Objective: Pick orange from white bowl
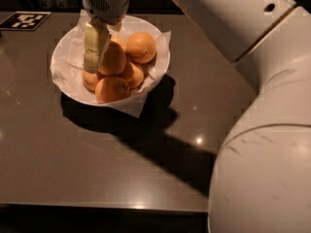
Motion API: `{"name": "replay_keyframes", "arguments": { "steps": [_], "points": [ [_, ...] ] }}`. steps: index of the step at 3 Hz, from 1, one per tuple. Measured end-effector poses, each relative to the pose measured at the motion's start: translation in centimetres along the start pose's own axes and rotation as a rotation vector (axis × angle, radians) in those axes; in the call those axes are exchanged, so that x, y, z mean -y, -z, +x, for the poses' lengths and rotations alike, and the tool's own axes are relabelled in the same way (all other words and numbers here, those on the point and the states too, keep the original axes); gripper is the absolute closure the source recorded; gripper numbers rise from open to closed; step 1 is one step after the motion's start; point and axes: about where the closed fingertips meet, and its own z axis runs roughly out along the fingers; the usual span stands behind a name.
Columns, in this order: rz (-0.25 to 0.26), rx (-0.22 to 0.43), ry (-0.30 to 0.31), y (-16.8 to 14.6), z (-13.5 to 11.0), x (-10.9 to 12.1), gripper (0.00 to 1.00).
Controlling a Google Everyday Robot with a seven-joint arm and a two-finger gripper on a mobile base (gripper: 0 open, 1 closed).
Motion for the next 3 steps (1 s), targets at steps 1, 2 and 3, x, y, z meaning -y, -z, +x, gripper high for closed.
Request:
{"name": "replay_keyframes", "arguments": {
  "steps": [1, 2, 3],
  "points": [
    [-0.009, -0.004, 0.000, -0.6, -0.2, 0.4, 0.12],
    [-0.009, -0.011, -0.016, -1.0, 0.4, 1.1, 0.16],
    [-0.012, -0.017, -0.039, -1.4, 1.2, 1.8, 0.15]
  ]
}}
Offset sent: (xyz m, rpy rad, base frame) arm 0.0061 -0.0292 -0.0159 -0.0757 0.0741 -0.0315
